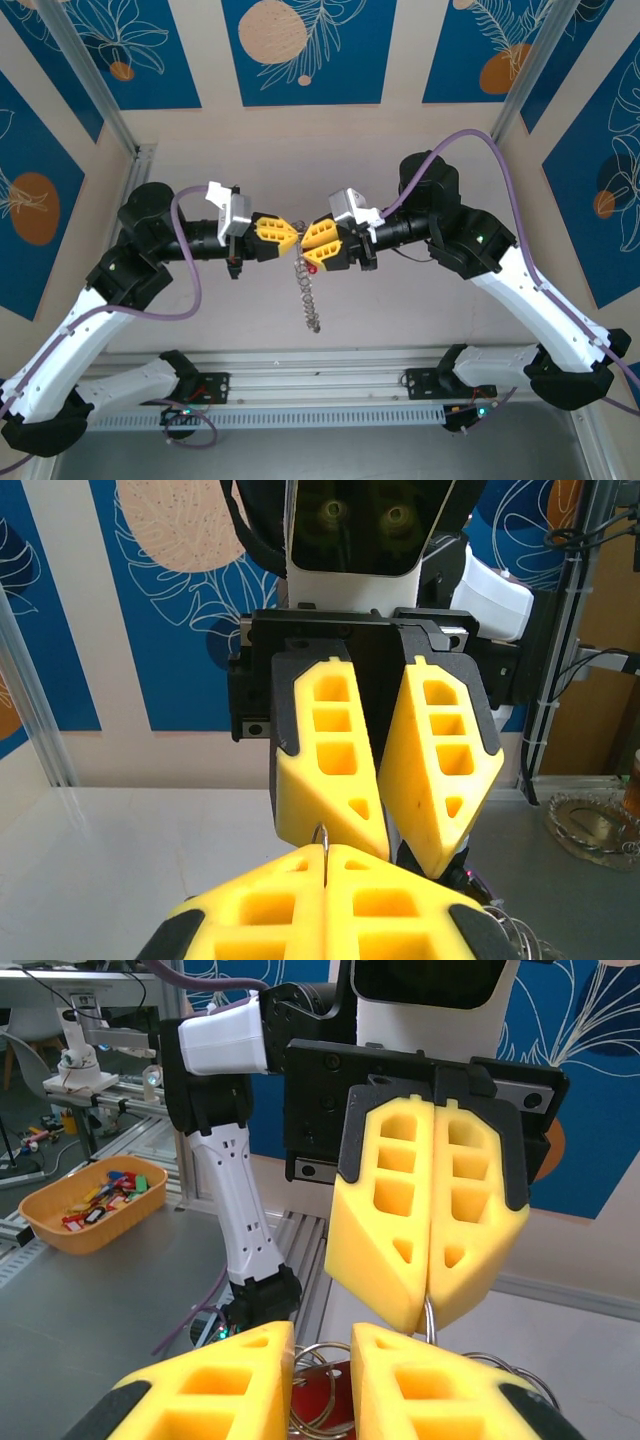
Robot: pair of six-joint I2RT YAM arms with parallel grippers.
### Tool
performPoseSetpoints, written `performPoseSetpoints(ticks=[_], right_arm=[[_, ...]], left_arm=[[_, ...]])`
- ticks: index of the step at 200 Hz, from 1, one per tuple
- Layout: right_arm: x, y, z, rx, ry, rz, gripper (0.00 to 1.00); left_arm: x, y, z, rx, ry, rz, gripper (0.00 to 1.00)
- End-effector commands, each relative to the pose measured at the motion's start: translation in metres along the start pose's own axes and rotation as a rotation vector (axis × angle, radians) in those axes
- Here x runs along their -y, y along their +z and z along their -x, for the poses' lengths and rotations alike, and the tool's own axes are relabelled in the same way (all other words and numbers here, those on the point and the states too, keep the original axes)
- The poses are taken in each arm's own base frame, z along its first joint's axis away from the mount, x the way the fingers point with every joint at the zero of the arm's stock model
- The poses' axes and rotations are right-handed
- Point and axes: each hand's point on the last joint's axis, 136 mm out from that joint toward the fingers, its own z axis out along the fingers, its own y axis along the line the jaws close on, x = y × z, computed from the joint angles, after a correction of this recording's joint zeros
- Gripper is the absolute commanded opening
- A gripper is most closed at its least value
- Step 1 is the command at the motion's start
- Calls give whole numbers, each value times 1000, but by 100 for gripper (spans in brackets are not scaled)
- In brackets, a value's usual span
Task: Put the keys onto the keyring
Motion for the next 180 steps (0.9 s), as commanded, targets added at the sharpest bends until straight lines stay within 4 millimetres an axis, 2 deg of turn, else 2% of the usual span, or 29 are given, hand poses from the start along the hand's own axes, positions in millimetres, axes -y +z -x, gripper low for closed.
performPoseSetpoints(ticks=[1,52,87,122,180], right_arm=[[3,4,-2,0,13,-5,21],[4,-6,-3,-5,0,-83,22],[3,-11,-9,-16,21,-108,20],[2,-10,-12,-18,37,-106,20],[0,-2,-4,20,17,-66,19]], left_arm=[[5,-6,16,46,47,-3,0],[7,-9,14,41,59,7,0],[11,-12,20,68,64,-1,0],[14,-13,24,85,61,-17,0],[16,-11,28,126,37,-44,0]])
